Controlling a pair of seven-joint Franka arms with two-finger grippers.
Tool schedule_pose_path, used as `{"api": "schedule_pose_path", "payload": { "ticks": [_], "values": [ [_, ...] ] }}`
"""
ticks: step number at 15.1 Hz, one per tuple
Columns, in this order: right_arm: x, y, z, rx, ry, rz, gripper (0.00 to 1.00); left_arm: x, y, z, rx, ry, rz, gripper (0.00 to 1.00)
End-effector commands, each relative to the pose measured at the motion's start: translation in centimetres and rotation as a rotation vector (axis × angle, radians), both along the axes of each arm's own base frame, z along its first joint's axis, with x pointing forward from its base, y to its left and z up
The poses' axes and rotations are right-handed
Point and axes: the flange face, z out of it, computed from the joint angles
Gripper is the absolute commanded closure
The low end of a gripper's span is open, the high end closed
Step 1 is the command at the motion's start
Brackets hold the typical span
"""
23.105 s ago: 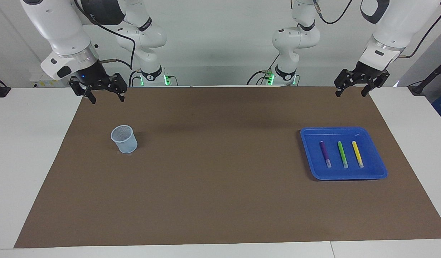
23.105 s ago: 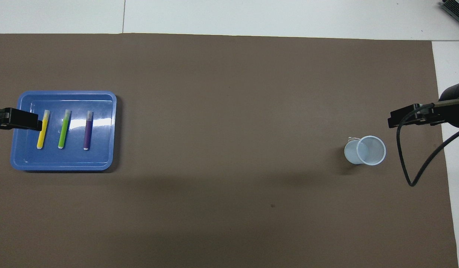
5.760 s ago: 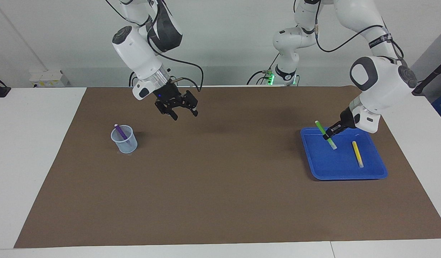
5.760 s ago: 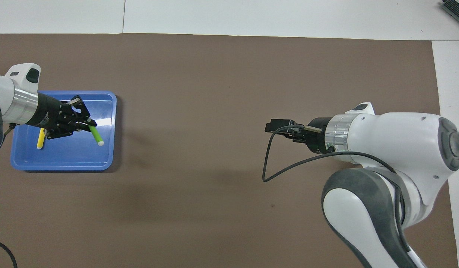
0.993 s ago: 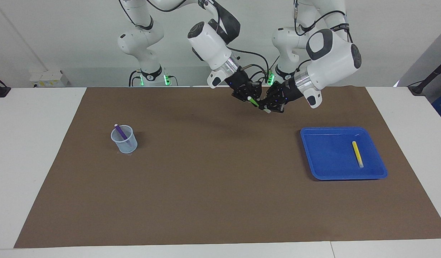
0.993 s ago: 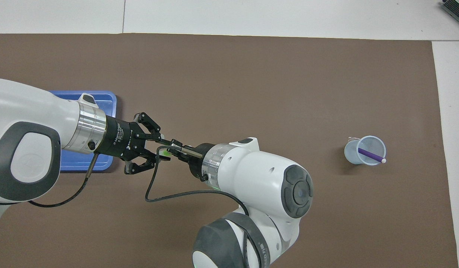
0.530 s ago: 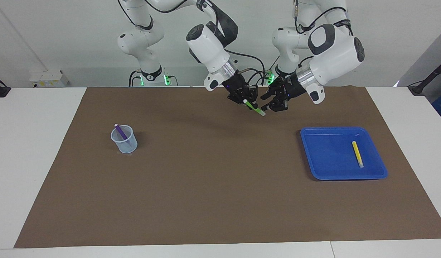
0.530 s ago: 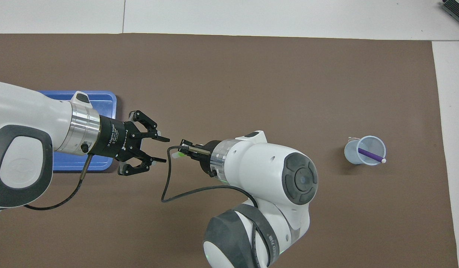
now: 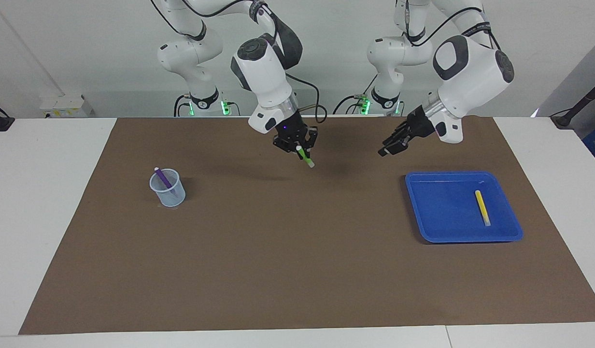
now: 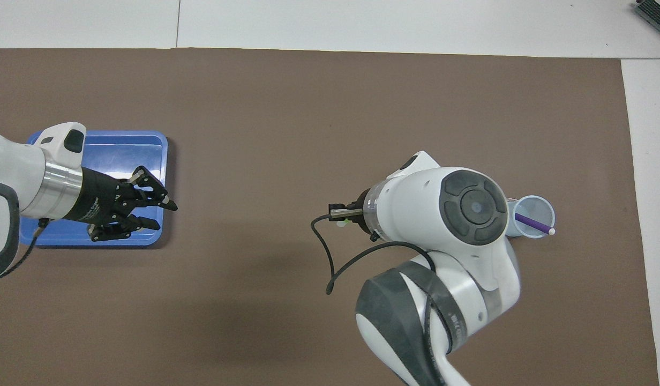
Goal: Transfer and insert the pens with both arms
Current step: 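Move the green pen to the cup while the left gripper returns to tray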
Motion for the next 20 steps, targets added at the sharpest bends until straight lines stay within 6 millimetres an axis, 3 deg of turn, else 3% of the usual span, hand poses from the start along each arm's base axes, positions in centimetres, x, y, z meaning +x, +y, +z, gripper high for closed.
{"api": "schedule_pose_path", "payload": {
  "ticks": [1,5,8,10,13,16,20],
  "values": [
    [0.1,-6.0,2.9,-0.115,-0.032,0.169,1.0,-1.0,4.5,-0.2,0.045,-0.104,-0.252,0.53],
    [1.8,-14.5,5.6,-0.303,-0.023,0.468,1.0,0.0,10.3,-1.1,0.147,-0.208,-0.51,0.53],
    [2.5,-19.8,5.3,-0.378,-0.014,0.577,1.0,1.1,14.3,-3.1,0.203,-0.251,-0.654,0.53],
    [2.5,-22.3,4.1,-0.38,-0.031,0.581,1.0,2.0,16.7,-4.6,0.237,-0.276,-0.717,0.53],
    [0.9,-23.2,1.5,-0.378,-0.064,0.589,1.0,3.3,19.7,-6.6,0.284,-0.315,-0.769,0.53],
    [0.2,-25.0,-1.4,-0.374,-0.068,0.567,1.0,4.7,20.6,-8.7,0.311,-0.322,-0.821,0.53],
    [-0.2,-25.7,-2.6,-0.37,-0.048,0.57,1.0,6.8,21.2,-12.4,0.306,-0.344,-0.848,0.53]
  ]
}}
